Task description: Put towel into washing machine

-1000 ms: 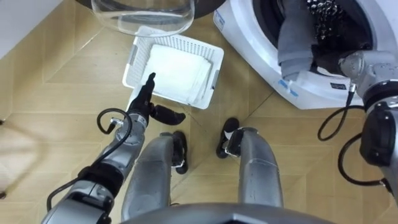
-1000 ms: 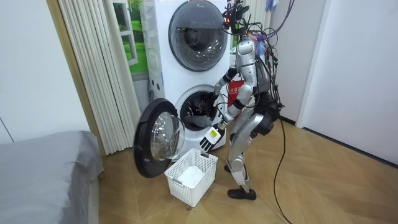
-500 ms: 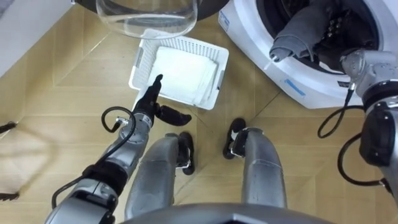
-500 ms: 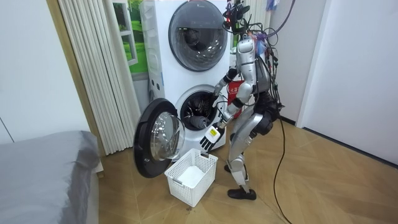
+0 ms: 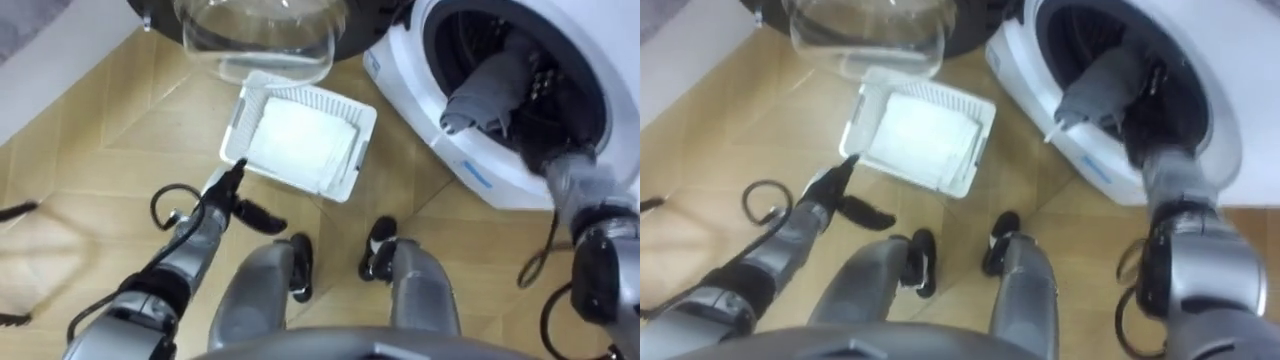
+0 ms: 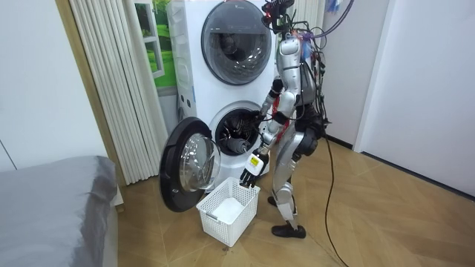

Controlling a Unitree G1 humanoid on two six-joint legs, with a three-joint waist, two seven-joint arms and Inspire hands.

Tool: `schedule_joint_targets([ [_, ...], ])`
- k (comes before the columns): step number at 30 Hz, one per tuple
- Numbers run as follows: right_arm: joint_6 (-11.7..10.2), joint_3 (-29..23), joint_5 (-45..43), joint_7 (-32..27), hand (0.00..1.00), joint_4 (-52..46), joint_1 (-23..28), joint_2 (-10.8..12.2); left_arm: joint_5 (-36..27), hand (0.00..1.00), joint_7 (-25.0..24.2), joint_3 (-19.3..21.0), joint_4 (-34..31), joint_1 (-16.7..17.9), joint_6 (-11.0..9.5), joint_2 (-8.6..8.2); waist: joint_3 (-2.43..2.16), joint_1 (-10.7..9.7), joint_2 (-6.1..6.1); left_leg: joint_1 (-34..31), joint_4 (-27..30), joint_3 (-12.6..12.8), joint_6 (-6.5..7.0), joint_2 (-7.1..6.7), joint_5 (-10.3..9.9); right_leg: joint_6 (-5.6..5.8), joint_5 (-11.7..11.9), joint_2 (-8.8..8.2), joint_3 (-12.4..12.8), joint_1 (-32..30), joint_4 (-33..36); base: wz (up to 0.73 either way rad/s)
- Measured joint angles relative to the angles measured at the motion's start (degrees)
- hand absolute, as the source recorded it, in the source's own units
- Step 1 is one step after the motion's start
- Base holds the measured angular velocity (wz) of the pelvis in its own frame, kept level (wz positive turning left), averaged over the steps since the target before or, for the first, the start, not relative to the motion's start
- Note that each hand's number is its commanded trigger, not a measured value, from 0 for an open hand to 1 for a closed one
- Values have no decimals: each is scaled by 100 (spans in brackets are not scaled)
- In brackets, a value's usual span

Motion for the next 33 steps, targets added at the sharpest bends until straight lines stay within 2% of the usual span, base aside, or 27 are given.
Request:
schedule_joint_targets([
  [2,12,201,-316,64,0,194,248,81,7,0,-7,62,99,86,-24,89,-9,35,0,196,-189,22,-23,5,14,18,13,34,-26,162,-136,-3],
  [6,37,519,-1513,230,0,494,917,319,-13,0,7,440,449,451,-108,170,-63,-26,77,796,-654,-26,-93,24,66,48,33,151,-131,771,-578,1],
  [7,41,614,-2071,234,0,513,1083,356,10,0,21,543,505,580,-119,182,-86,-103,106,926,-785,-53,-112,31,77,50,34,176,-184,908,-691,4],
  [8,41,689,-2763,250,0,536,1216,378,10,0,18,696,597,668,-125,173,-94,-101,117,1065,-887,-52,-130,40,88,57,39,211,-175,1029,-776,0],
  [9,42,753,-3097,267,0,545,1286,385,8,0,21,750,654,739,-124,173,-99,-107,116,1140,-957,-53,-144,40,98,60,41,226,-180,1098,-829,-4],
  [13,86,1277,-4827,330,0,541,1582,435,1,0,188,912,751,1067,-130,207,-150,-132,73,1675,-1421,-41,-220,39,195,61,53,332,-195,1556,-1140,-4],
  [16,85,1381,-5491,522,0,495,1797,548,-4,0,217,951,850,1220,-145,212,-208,-164,-17,2081,-1715,-37,-280,52,280,56,64,430,-203,1918,-1391,0],
  [19,81,1382,-6140,641,0,399,1923,612,-12,0,204,1118,830,1520,-201,210,-233,-137,-65,2451,-1886,-36,-310,104,296,56,63,526,-190,2289,-1574,-4],
  [24,81,1366,-6911,676,0,321,2119,705,9,0,175,1574,840,1812,-176,180,-213,-172,-110,2823,-2050,-42,-343,143,313,59,59,594,-200,2669,-1746,1],
  [25,81,1350,-7079,688,0,275,2162,719,8,0,177,1600,840,1840,-144,148,-189,-190,-101,2891,-2084,-53,-345,142,313,59,59,596,-198,2758,-1786,5],
  [29,129,1231,-7351,761,0,277,2172,758,70,0,168,1802,844,1862,2,67,-182,-241,-108,3018,-2189,-61,-354,147,307,61,60,614,-169,2867,-1808,2],
  [30,159,1226,-7352,791,0,248,2176,765,68,0,166,1805,856,1859,56,68,-163,-253,-112,3078,-2202,-72,-358,148,304,61,59,624,-165,2934,-1821,0],
  [33,202,1199,-7360,794,0,236,2198,769,68,0,106,1802,864,1862,70,54,-162,-256,-106,3166,-2206,-88,-366,152,300,72,46,633,-152,3024,-1826,1],
])
